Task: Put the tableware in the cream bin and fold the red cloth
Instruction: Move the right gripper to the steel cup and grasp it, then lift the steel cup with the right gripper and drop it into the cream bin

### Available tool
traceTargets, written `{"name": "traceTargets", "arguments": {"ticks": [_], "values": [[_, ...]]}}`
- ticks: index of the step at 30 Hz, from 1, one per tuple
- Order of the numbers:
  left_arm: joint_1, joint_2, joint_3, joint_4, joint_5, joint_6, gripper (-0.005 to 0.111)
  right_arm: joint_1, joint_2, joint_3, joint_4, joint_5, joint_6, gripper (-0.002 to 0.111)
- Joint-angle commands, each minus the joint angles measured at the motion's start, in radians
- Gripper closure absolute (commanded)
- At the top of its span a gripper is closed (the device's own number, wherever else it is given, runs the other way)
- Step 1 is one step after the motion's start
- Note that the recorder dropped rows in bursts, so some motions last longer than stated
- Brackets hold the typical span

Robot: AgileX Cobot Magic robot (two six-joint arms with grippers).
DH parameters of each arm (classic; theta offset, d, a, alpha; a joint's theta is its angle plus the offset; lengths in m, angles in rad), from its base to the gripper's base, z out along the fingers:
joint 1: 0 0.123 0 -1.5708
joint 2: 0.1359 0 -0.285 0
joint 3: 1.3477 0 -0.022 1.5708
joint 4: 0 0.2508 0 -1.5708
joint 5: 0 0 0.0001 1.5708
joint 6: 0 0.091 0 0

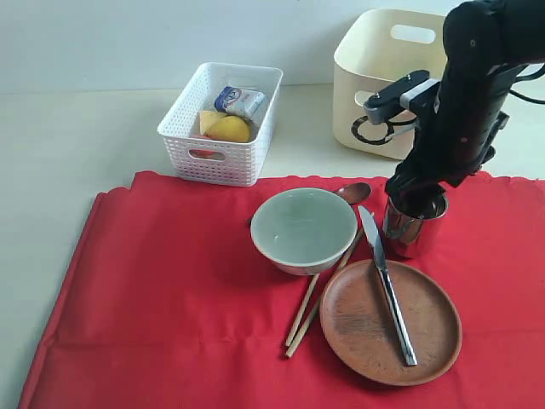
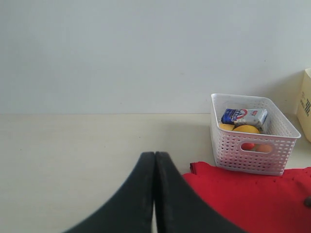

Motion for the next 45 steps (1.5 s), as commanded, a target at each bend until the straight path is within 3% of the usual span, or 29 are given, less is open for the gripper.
{"name": "traceTargets", "arguments": {"ticks": [1,12,28,45], "values": [[-0.007,-0.005,0.000,-0.004,-0.002,-0.003,0.106,-0.006,0.036,0.004,0.010,-0.030,-0.011,0.057],[-0.007,-0.005,0.000,-0.004,-0.002,-0.001,0.106,-0.006,0.052,0.004,0.014,-0.040,-0.011,0.108],[-0.007,-0.005,0.000,-0.004,-0.002,0.000,0.106,-0.006,0.034,0.004,0.014,-0.046,-0.011,0.108],[-0.007,-0.005,0.000,-0.004,-0.002,0.000,0.106,-0.006,-0.210,0.002,0.025,-0.128,-0.025,0.108]]}}
